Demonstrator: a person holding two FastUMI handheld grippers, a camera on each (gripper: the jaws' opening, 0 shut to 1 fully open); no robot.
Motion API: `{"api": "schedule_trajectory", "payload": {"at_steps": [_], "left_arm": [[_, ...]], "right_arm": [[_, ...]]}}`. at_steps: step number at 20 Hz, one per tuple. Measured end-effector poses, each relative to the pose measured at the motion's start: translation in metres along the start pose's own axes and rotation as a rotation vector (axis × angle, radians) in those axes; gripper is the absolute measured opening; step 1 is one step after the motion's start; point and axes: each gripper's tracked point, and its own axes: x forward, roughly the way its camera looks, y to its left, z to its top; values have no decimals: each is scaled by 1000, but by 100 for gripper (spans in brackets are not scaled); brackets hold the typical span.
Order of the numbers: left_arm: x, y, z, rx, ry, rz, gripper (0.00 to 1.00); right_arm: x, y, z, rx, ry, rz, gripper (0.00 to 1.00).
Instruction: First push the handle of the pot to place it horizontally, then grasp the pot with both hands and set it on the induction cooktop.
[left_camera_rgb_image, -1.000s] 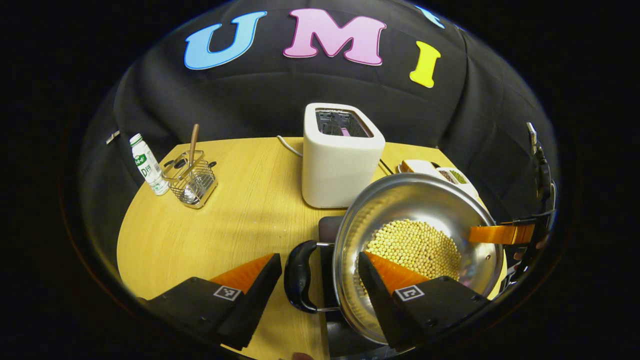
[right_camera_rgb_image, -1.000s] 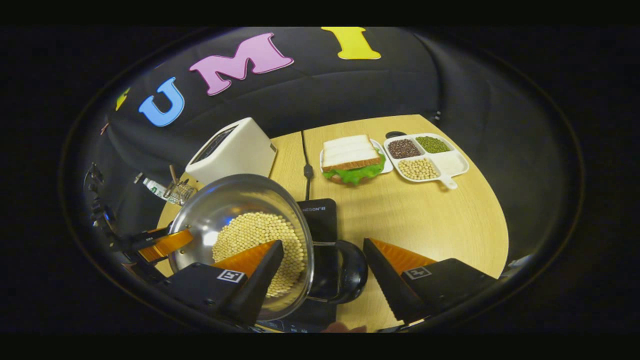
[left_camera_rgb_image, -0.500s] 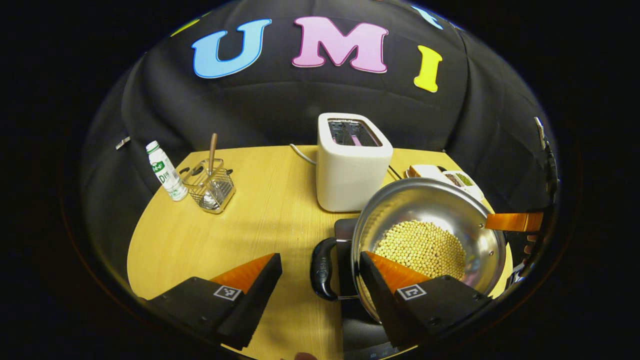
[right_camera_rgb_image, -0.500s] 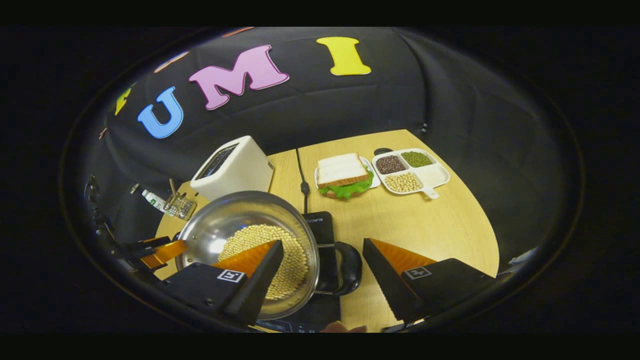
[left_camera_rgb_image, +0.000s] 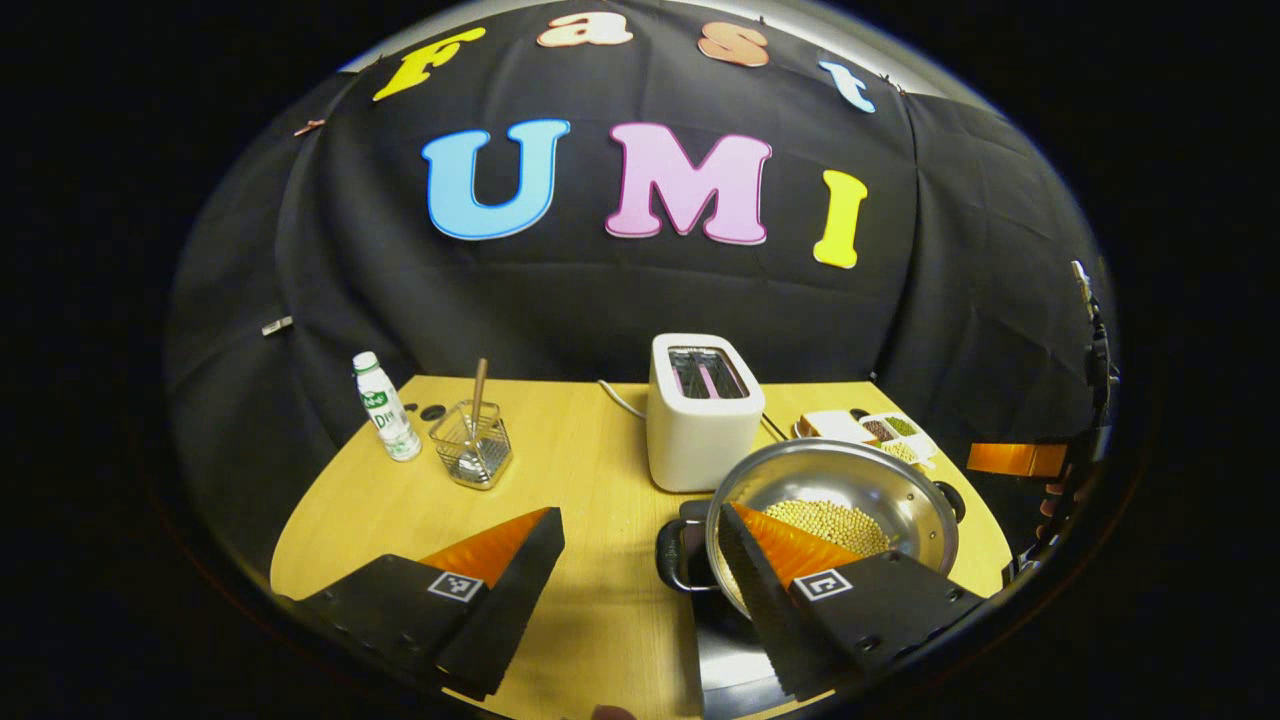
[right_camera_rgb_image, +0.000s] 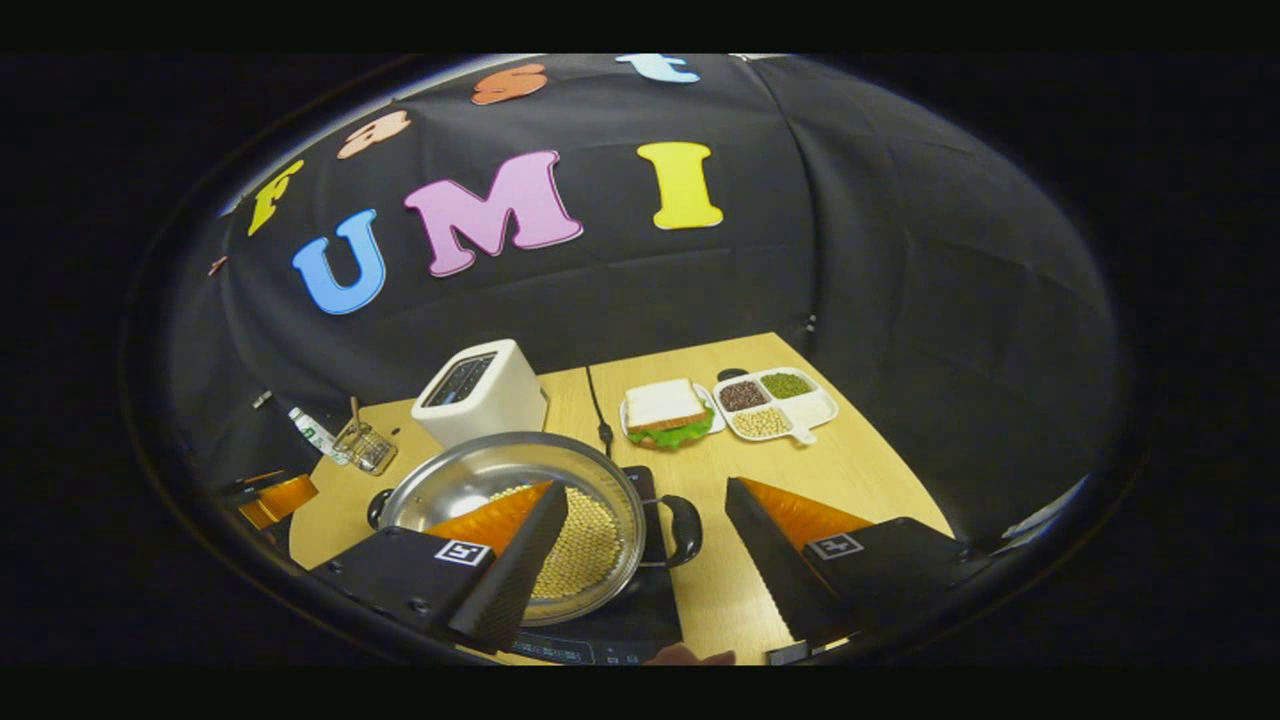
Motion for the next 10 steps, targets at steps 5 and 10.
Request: {"api": "schedule_trajectory", "payload": {"at_steps": [5, 10], "left_arm": [[-40, 23, 29, -65, -114, 7, 96], [-95, 52, 51, -66, -220, 34, 95]], "right_arm": [[-57, 9, 34, -68, -161, -19, 99], [-110, 22, 50, -109, -281, -22, 98]]}}
